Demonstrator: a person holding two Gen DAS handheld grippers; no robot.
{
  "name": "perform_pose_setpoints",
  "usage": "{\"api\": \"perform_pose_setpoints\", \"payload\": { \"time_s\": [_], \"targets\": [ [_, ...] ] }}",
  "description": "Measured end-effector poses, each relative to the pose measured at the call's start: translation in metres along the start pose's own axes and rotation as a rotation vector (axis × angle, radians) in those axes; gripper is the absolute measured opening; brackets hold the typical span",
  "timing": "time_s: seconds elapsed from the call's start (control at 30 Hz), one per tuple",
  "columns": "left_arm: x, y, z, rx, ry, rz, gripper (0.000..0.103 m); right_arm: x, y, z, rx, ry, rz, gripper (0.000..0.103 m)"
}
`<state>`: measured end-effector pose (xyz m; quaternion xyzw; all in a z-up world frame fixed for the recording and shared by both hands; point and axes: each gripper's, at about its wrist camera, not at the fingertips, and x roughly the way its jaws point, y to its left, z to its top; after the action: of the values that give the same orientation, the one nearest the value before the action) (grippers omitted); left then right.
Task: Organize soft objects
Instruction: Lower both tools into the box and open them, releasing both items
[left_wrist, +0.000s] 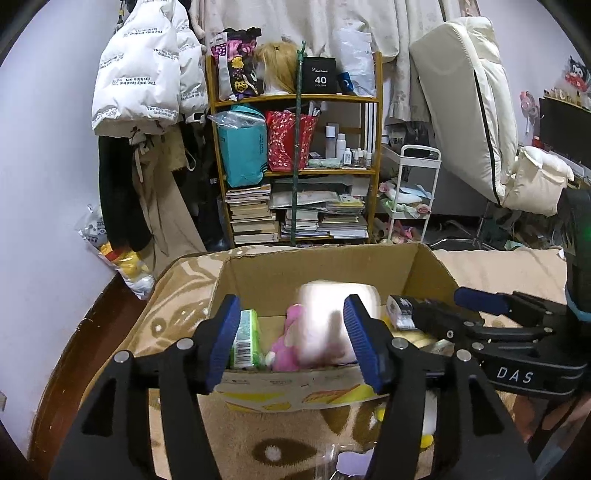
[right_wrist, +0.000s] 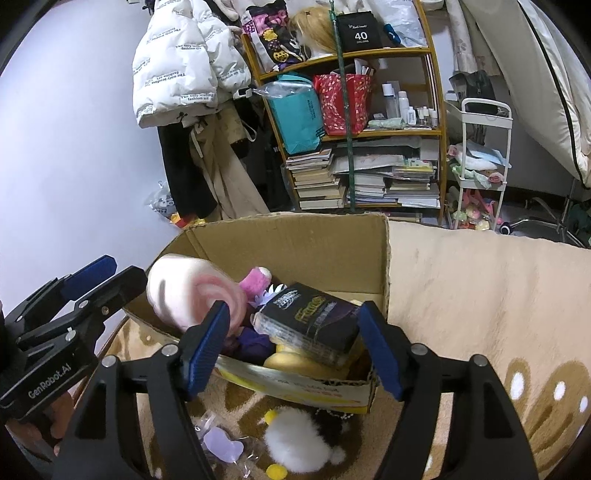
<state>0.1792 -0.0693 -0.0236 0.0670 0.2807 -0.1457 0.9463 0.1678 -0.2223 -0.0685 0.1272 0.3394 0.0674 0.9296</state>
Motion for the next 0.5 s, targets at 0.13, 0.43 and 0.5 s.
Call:
{"api": "perform_pose_setpoints", "payload": {
  "time_s": [0.13,0.43,0.5],
  "targets": [
    [-0.004,0.002,-0.002,-0.005,0.024,0.017,0.065,-0.009,0.003,0.002,-0.016,-0.022,-0.016,0.090],
    [-0.030,0.008,-0.007,-0.029,0.039,0.033,0.080,-0.036,-0.001,0.000,0.016,-0.040,-0.043,0.099],
    [-0.035,0.008,-0.010,-0.035,0.050,0.029,0.081,-0.041,0.000,-0.002,0.019,-0.037,-0.044,0.099]
  ]
}}
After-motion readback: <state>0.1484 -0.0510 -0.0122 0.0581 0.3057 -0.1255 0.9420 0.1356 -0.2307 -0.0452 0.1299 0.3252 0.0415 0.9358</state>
